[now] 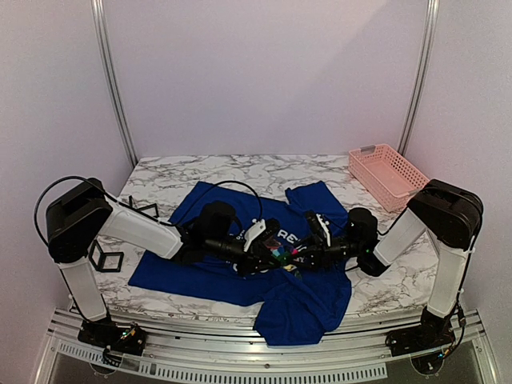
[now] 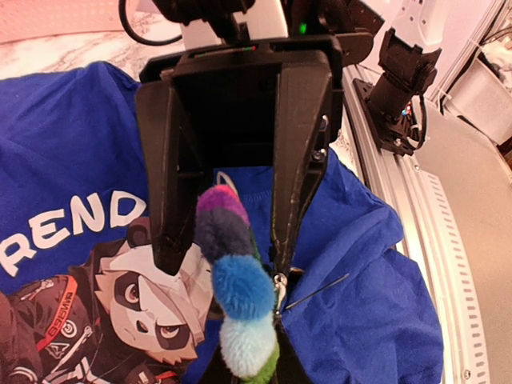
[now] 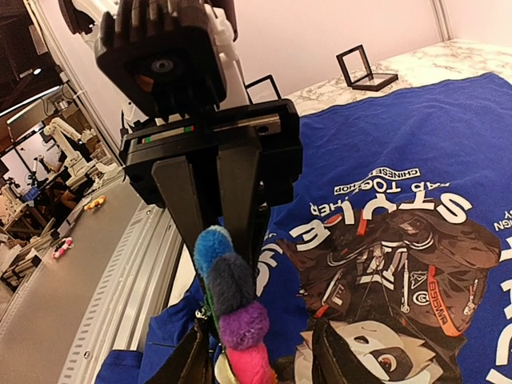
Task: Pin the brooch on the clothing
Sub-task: Pin the clothing with brooches onto the flattened clothing.
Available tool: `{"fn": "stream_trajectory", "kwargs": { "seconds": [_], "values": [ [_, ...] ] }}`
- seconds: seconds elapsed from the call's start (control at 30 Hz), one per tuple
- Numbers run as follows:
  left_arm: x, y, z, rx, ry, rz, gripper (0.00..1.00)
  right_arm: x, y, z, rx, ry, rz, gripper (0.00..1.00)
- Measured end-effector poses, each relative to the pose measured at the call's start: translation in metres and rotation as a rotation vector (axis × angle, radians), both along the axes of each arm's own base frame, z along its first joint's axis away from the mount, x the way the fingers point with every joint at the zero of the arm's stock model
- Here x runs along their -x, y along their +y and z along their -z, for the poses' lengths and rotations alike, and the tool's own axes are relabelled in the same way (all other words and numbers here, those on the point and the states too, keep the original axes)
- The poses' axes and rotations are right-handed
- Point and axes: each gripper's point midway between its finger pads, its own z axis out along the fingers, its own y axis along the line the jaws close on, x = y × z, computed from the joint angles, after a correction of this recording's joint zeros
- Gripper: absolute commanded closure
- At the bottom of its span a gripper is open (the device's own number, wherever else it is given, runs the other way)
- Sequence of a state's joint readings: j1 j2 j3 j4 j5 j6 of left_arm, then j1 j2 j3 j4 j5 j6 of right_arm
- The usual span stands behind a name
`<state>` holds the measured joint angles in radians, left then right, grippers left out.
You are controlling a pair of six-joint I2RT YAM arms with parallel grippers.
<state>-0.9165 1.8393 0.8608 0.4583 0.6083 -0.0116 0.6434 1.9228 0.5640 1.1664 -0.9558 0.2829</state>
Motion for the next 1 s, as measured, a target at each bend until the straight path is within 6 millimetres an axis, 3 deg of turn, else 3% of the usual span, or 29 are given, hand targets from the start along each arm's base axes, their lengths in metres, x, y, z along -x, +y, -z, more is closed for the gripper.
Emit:
{"fn": "stream_trajectory", "kwargs": {
  "seconds": [0.17,0.4,0.5,0.77,1.0],
  "values": [
    [0.001,0.001,0.001,-0.001,0.003,0.003,1.00,0.000,-0.001,0.004,0.012,0.008,0.008,0.39],
    [0.002,0.001,0.002,-0.002,0.006,0.005,1.00,0.010,-0.009,-0.002,0.017,-0.019,0.004,0.26],
    [0.002,0.001,0.002,-0.002,0.006,0.006,1.00,0.013,-0.011,-0.003,0.016,-0.035,-0.002,0.14],
    [0.002,0.002,0.003,-0.004,0.006,0.005,1.00,0.017,-0.006,0.015,0.081,-0.130,0.021,0.12],
    [0.002,0.002,0.002,-0.004,0.006,0.004,1.00,0.011,-0.001,0.014,0.096,-0.144,0.043,0.12]
  ]
}}
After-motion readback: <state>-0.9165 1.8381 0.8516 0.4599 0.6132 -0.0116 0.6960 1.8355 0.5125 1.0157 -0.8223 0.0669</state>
